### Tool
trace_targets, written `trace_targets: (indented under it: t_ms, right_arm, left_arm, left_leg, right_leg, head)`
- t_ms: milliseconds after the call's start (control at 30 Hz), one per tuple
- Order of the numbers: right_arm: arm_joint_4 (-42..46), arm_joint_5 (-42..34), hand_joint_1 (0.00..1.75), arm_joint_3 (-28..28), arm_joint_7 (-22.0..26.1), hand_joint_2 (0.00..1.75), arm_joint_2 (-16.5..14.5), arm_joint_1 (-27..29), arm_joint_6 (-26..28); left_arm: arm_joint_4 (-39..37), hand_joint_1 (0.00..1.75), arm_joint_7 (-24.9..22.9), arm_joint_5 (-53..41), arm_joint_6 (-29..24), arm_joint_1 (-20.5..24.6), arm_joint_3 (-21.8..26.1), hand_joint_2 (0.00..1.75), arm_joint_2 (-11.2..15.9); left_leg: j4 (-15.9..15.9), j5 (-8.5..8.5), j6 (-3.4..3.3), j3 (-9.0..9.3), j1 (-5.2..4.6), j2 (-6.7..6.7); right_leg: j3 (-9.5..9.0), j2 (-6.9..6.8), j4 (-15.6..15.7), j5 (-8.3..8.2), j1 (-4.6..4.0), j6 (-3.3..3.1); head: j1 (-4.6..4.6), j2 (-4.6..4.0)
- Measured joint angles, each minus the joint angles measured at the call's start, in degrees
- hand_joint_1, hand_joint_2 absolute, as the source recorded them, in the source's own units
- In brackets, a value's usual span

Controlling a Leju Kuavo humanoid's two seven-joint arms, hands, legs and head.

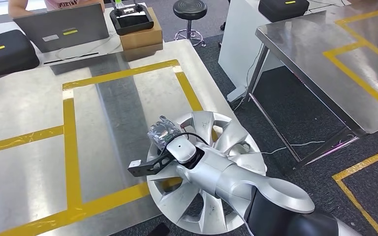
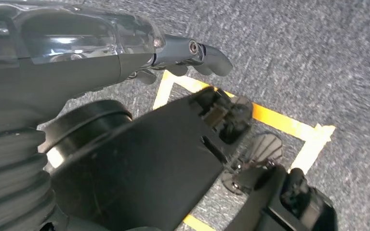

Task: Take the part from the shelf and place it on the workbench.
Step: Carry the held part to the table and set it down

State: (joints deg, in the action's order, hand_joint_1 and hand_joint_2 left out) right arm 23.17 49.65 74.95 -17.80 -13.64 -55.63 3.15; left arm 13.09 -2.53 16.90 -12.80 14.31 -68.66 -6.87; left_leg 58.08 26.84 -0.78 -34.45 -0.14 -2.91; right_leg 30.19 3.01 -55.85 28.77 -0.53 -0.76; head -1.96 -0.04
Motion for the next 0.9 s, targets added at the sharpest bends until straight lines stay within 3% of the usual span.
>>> trace_targets:
  t_ms: [567, 900]
  right_arm:
    - [-3.08, -0.20, 1.75, 4.86, -0.60, 1.75, -0.25, -1.88, 0.81]
    - [-4.01, -1.36, 1.75, 5.39, 3.70, 1.75, -1.24, -1.28, 3.32]
  left_arm:
    - [0.00, 0.00, 0.04, -1.45, 0.33, 0.06, -1.45, 1.75, -1.71]
    - [-0.02, 0.00, -0.03, -2.34, 1.44, -0.03, -2.19, 1.75, -1.80]
  left_leg:
    - [-0.02, 0.05, -0.01, 0.05, 0.06, 0.68]
    - [-0.02, 0.12, -0.02, 0.06, 0.04, 0.90]
  right_leg:
    - [0.05, 0.22, -0.05, 0.07, -0.04, 0.24]
    - [0.07, 0.37, -0.04, 0.07, -0.04, 0.25]
  head:
    - [0.06, 0.00]
    - [0.01, 0.00]
